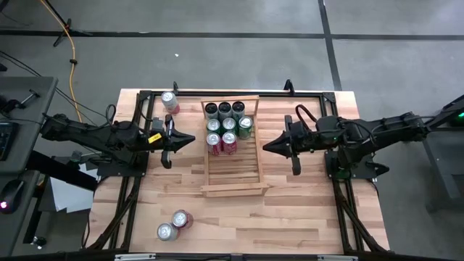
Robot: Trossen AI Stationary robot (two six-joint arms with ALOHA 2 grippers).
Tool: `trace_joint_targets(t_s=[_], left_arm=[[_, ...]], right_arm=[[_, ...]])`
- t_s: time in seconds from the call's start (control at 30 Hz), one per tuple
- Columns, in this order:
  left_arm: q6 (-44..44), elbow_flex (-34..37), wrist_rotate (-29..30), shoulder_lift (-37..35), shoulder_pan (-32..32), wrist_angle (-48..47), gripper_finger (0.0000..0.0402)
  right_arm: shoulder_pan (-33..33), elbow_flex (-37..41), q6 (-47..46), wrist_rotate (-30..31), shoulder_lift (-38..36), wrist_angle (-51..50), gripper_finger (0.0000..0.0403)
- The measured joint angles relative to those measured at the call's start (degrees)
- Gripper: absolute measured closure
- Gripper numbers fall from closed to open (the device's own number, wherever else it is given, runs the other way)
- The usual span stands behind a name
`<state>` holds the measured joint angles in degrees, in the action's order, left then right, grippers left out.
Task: Place canned beverage on shelf
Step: Put the red can on the shelf aligned with the other red cans
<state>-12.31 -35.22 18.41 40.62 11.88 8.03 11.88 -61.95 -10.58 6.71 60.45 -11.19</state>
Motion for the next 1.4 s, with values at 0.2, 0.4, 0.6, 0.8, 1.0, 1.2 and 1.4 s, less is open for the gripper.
trace_joint_targets(t_s=[0.2, 0.4, 0.6, 0.8, 1.0, 1.2, 1.4], left_arm=[[0.01, 0.0, 0.04, 0.0, 0.01, -0.09, 0.0401], [-0.96, 0.02, 1.67, 0.0, 0.0, -0.02, 0.0401], [-0.97, 0.0, 1.53, 0.0, 0.0, -0.28, 0.0401], [-0.97, 0.0, 1.51, 0.0, 0.0, -0.44, 0.0401], [0.55, 0.0, 1.51, 0.0, 0.0, -0.44, 0.0401], [1.96, 0.0, 1.53, 0.0, 0.0, -0.44, 0.0401], [1.96, 0.0, 1.62, 0.0, 0.0, -0.44, 0.0401]], right_arm=[[0.0, 0.0, -4.62, 1.01, 0.01, -0.23, 0.0402], [0.0, 0.0, -4.47, 1.19, 0.01, -0.23, 0.0402], [0.0, 0.0, -6.16, 1.19, 0.01, -0.47, 0.0402], [0.0, 0.0, -7.42, 1.19, 0.04, -0.63, 0.0402], [0.0, 0.0, -7.41, 1.21, 0.04, -0.81, 0.0402], [0.0, 0.0, -6.96, 1.23, 0.04, -3.61, 0.0402], [0.0, 0.0, -6.94, 1.23, 0.04, -4.47, 0.0402]])
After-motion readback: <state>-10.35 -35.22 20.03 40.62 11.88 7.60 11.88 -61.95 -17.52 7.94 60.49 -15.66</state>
